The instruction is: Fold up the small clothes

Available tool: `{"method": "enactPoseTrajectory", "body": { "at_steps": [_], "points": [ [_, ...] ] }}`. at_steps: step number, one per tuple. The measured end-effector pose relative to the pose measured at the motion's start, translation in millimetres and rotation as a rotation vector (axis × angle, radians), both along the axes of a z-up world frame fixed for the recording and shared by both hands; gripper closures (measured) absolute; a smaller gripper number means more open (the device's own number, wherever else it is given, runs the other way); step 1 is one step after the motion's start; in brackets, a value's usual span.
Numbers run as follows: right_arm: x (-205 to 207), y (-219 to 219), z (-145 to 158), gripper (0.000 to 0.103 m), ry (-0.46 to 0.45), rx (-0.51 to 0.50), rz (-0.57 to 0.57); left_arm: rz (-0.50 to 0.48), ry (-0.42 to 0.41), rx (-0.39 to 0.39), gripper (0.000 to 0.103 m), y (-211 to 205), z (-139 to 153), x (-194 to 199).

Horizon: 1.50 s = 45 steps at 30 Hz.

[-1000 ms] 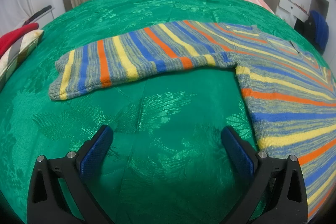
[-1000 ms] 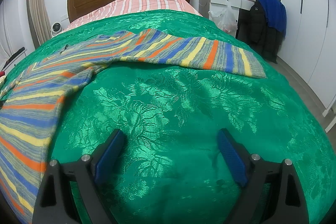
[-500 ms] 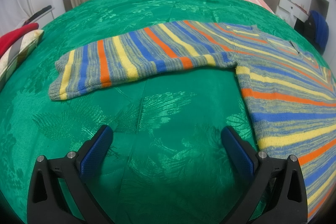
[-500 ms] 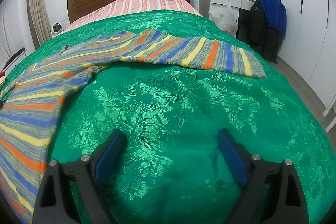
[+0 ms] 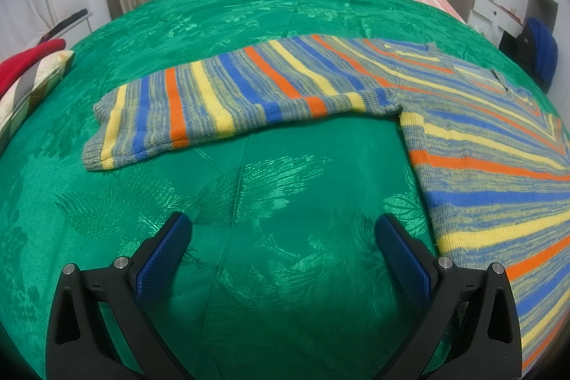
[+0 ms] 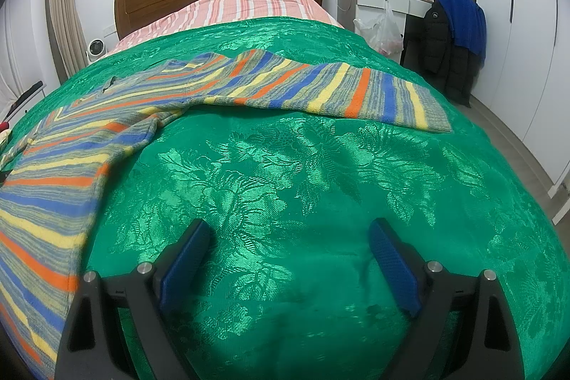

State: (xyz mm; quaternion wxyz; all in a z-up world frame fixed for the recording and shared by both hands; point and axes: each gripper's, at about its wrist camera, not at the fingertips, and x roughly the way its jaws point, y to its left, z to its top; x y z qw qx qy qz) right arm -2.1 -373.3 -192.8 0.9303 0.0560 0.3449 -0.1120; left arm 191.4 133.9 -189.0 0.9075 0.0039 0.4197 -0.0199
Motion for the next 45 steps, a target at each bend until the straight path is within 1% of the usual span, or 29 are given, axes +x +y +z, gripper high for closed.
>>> {"method": "enactPoseTrajectory", "body": {
  "at_steps": [7,10,11,12,13,15,16,18,20,22,23,24,25,26,27,28,29,31,32,33,34,35,37,40,41,43,45],
  "points": [
    [-0.1,-0.2,0.1,0.013,0.002,0.0,-0.001,0.0,0.0,0.0,0.0,0.0,0.1,0.0],
    [-1.0,1.4,4.3,0.013,0.017,-0.001,-0.012,0.0,0.0,0.0,0.0,0.0,0.2,0.0],
    [-3.5,-1.7,11.1,0.013,0.026,0.033,-0.028,0.0,0.0,0.0,0.0,0.0,0.1,0.0],
    [-7.0,-6.9,18.2,0.013,0.018,0.092,-0.037,0.0,0.0,0.0,0.0,0.0,0.1,0.0],
    [-11.8,-15.6,27.1,0.013,-0.009,0.176,-0.039,0.0,0.0,0.0,0.0,0.0,0.1,0.0],
    [-21.0,-45.6,50.9,0.013,-0.1,0.351,-0.061,0.0,0.0,0.0,0.0,0.0,0.1,0.0],
    [-21.8,-65.0,63.7,0.013,-0.136,0.401,-0.089,0.0,0.0,0.0,0.0,-0.1,0.1,0.0],
    [-16.3,-104.8,81.4,0.013,-0.175,0.458,-0.137,0.0,0.0,0.0,0.0,0.0,0.1,0.0],
    [-4.4,-145.3,89.3,0.013,-0.172,0.501,-0.199,0.0,0.0,0.0,0.0,0.0,0.1,0.0],
    [11.9,-183.5,83.1,0.013,-0.127,0.574,-0.246,0.0,0.0,0.001,0.0,-0.1,0.2,-0.1],
    [20.7,-198.6,74.5,0.014,-0.097,0.637,-0.256,0.0,0.0,0.0,0.0,-0.1,0.2,-0.1],
    [31.3,-212.3,61.2,0.017,-0.065,0.727,-0.256,0.0,-0.001,0.0,0.0,0.0,0.1,-0.1],
    [39.2,-220.5,49.4,0.019,-0.036,0.795,-0.256,0.0,-0.001,0.0,0.0,0.0,0.2,-0.1],
    [47.1,-226.8,36.1,0.024,-0.002,0.852,-0.263,0.0,-0.001,0.001,0.0,-0.4,-0.1,0.6],
    [55.3,-230.6,23.8,0.029,0.043,0.879,-0.276,0.0,-0.001,0.001,0.0,-0.4,-0.1,0.6],
    [60.3,-231.8,18.6,0.031,0.059,0.866,-0.287,0.0,-0.001,0.002,0.0,-0.5,0.0,0.7],
    [67.2,-231.3,16.7,0.032,0.054,0.839,-0.285,0.0,-0.001,0.001,0.0,-0.4,-0.1,0.7],
    [77.2,-229.4,15.6,0.032,0.049,0.825,-0.269,0.0,-0.001,0.001,0.0,-0.4,-0.1,0.7],
    [83.3,-227.6,14.8,0.041,0.05,0.827,-0.254,-0.001,-0.001,0.0,0.0,-0.3,-0.1,0.7],
    [88.1,-226.3,14.6,0.068,0.065,0.823,-0.238,-0.001,-0.001,0.001,0.0,-0.4,-0.1,0.7],
    [94.2,-223.5,14.5,0.09,0.097,0.809,-0.234,0.0,-0.001,0.001,0.0,-0.7,-0.1,0.8],
    [97.6,-219.6,16.8,0.1,0.113,0.787,-0.238,-0.001,-0.001,0.001,0.0,-0.3,-0.1,0.8],
    [103.5,-202.0,44.5,0.1,0.095,0.686,-0.201,0.0,-0.002,0.001,0.0,-0.6,-0.1,0.6],
    [123.3,-150.7,103.2,0.1,0.04,0.593,-0.037,-0.001,-0.002,0.002,0.0,-0.4,-0.1,0.8],
    [136.4,-123.0,126.5,0.1,0.021,0.573,0.041,-0.001,-0.001,0.001,0.0,-0.3,-0.1,0.8],
    [157.9,-80.2,152.2,0.1,0.008,0.566,0.149,-0.001,-0.002,-0.001,0.0,0.6,0.6,0.4],
    [187.0,-24.6,171.3,0.1,0.011,0.567,0.269,-0.001,-0.005,-0.002,0.0,1.4,0.8,-0.2]
  ]
}}
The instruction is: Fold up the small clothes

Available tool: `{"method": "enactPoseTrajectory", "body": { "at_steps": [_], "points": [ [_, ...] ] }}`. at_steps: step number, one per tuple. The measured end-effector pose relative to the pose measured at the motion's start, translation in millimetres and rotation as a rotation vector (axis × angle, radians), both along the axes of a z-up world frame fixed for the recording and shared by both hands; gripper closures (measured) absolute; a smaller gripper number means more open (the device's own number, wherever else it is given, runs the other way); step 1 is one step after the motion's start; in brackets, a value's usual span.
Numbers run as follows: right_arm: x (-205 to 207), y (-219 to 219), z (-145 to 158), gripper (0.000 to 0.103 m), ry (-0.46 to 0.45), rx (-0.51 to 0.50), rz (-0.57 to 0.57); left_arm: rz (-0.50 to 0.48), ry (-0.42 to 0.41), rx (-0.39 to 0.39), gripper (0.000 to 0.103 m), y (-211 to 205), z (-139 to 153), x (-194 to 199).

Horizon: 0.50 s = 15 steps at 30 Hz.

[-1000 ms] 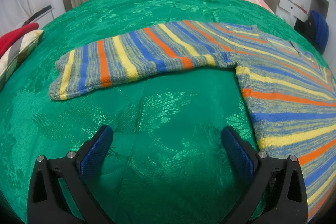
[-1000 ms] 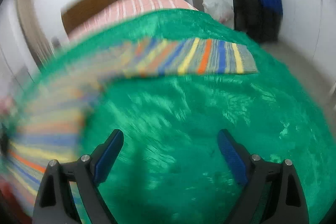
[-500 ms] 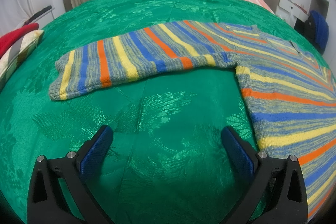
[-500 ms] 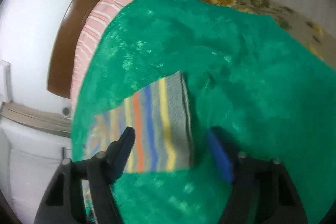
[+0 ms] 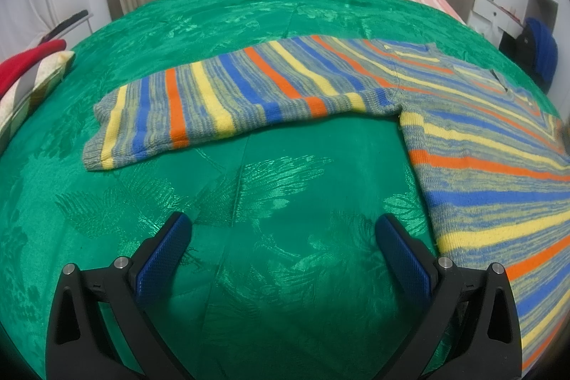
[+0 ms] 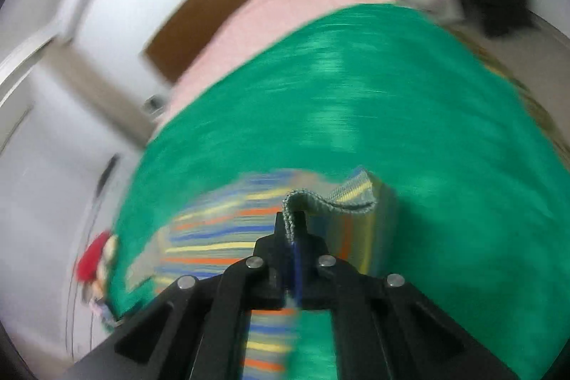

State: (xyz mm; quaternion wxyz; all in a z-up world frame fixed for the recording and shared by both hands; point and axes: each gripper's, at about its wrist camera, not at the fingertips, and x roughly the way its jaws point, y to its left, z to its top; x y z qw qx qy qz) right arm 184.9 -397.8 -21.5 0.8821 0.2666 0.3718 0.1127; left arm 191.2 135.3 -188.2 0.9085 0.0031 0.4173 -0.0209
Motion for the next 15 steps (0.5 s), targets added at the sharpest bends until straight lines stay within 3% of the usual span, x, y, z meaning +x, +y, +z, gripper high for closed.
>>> {"method": "enactPoseTrajectory", "body": {
  "at_steps": [4,8,11,15],
  "points": [
    [52.8,95.2,1.5,0.1,-0.002,-0.013,0.163,0.0,-0.01,-0.003,0.0,1.2,-0.4,-0.7],
    [89.2,176.7,-32.0,0.095,0.041,0.002,0.269,-0.001,-0.013,-0.005,0.0,1.6,-1.0,-3.0],
    [96.9,207.4,-67.7,0.04,0.138,0.133,0.333,-0.001,-0.013,-0.007,0.0,2.1,-1.1,-3.2],
    [86.2,183.0,-75.7,0.04,0.108,0.266,0.351,-0.001,-0.011,-0.003,0.0,1.7,-0.8,-2.7]
  ]
}}
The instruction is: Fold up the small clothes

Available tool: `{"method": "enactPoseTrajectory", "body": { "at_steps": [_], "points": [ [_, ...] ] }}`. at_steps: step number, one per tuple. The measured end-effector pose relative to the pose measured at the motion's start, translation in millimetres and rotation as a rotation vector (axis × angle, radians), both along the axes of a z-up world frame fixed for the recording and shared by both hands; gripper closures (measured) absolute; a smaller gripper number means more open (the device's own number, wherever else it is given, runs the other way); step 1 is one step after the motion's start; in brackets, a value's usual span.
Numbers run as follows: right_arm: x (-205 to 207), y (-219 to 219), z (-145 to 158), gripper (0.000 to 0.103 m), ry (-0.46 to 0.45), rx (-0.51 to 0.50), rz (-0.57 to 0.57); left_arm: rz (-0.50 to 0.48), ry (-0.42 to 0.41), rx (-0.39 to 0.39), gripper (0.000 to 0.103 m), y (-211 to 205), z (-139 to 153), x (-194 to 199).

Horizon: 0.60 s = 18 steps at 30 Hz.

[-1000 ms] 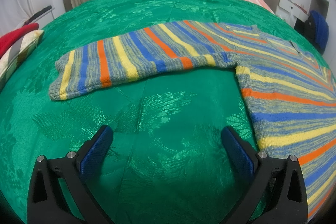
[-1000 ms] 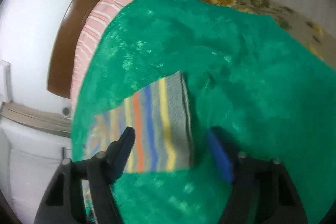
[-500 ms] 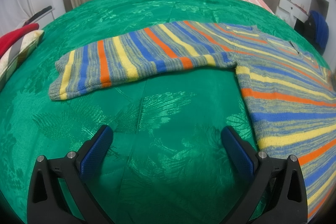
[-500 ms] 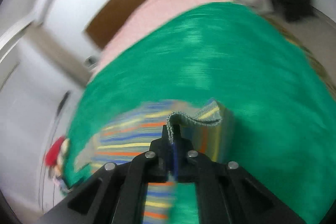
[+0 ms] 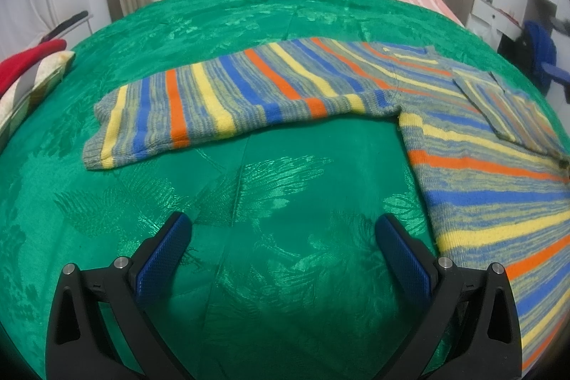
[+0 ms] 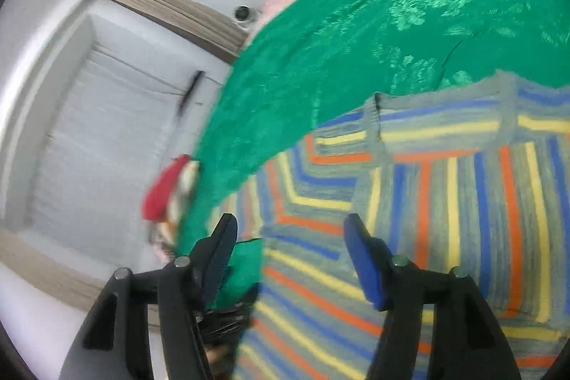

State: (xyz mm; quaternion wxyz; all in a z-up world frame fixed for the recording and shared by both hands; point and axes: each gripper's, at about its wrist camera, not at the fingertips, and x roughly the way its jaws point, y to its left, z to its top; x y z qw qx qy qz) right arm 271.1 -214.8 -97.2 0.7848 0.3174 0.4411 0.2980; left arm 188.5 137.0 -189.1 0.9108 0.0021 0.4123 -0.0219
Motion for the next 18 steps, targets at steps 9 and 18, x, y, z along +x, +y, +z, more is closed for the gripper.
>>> {"method": "enactPoseTrajectory", "body": {
  "at_steps": [9,18],
  "points": [
    [-52.1,-142.3,-77.9,0.05,0.266,-0.23,-0.333,0.001,0.006,0.006,0.0,-2.5,1.2,1.6],
    [-165.9,-96.5,-34.4,0.047,0.029,-0.2,-0.135,-0.003,0.016,-0.002,0.0,-1.2,0.5,3.7]
  ]
}}
